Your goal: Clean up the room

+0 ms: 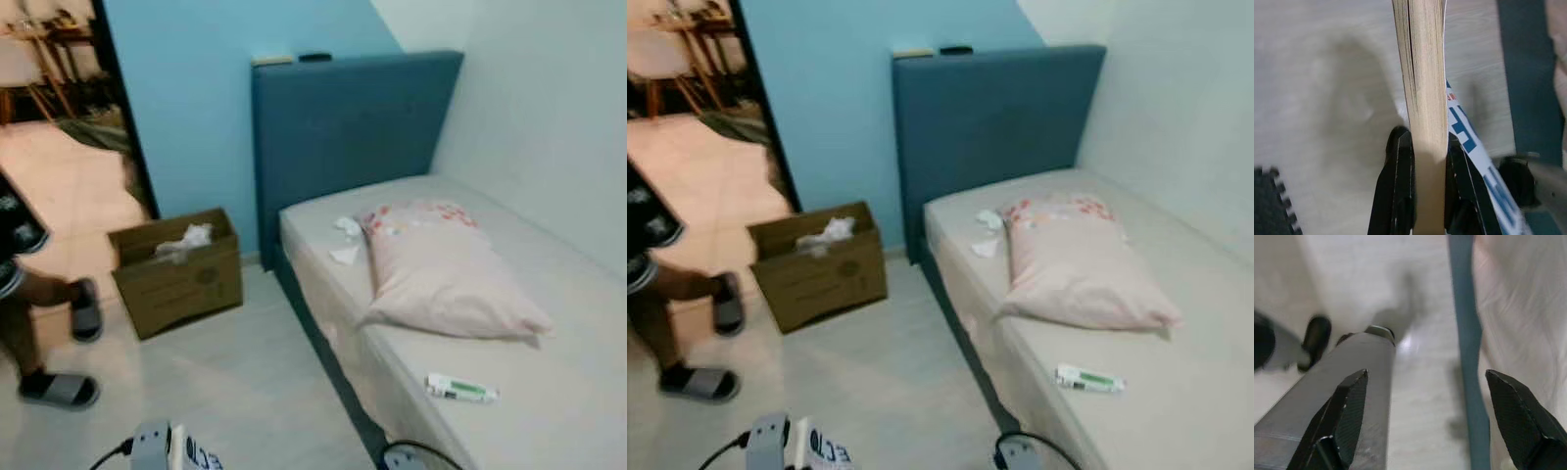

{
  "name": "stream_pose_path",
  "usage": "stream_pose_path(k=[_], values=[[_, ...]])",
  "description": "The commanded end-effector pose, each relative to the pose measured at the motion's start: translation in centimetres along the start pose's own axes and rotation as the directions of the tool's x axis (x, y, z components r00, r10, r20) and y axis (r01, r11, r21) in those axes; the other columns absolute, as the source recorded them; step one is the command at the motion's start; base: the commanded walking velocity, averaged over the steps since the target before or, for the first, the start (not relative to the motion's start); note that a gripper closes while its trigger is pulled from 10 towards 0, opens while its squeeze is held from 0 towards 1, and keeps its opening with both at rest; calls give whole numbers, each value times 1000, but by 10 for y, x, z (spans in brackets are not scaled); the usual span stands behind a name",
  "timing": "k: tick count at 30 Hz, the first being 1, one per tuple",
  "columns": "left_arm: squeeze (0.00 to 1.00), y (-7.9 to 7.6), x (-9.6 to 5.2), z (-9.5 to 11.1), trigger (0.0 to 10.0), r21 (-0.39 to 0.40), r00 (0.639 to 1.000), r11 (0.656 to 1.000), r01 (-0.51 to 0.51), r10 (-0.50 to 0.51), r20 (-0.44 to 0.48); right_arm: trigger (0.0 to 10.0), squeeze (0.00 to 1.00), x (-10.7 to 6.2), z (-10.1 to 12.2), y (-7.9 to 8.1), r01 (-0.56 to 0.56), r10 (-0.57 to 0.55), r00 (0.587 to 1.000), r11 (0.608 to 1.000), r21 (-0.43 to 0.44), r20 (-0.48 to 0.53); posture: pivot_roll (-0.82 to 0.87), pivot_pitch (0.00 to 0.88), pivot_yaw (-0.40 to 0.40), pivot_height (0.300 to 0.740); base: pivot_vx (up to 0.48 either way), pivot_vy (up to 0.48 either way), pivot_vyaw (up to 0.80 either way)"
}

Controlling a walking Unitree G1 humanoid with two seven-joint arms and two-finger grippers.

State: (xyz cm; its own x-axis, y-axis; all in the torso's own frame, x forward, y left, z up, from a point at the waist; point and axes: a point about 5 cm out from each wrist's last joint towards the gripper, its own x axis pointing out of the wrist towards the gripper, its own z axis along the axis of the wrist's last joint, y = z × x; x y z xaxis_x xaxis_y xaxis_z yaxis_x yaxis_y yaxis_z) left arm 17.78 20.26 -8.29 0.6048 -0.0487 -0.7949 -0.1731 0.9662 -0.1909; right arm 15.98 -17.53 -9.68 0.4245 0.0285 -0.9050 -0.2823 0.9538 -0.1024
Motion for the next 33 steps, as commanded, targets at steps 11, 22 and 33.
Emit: stream_pose_path(k=[11,22,33], values=[[0,0,-1,-5,10000,15,1000,1000,1,-1,-23,10000,0,-2,-14,-3,8,-8,999,1000,9,-47,-18,0,2,740,371,0,0],[0,4,-1,-7,10000,11,999,999,-36,37,-33,10000,0,-1,-14,-2,5,-4,999,1000,13,-47,-19,0,5,740,91,0,0],[0,4,-2,-9,10000,18,998,999,-46,47,-35,10000,0,-2,-16,-3,7,-6,999,1000,15,-49,-20,0,4,740,0,0,0]])
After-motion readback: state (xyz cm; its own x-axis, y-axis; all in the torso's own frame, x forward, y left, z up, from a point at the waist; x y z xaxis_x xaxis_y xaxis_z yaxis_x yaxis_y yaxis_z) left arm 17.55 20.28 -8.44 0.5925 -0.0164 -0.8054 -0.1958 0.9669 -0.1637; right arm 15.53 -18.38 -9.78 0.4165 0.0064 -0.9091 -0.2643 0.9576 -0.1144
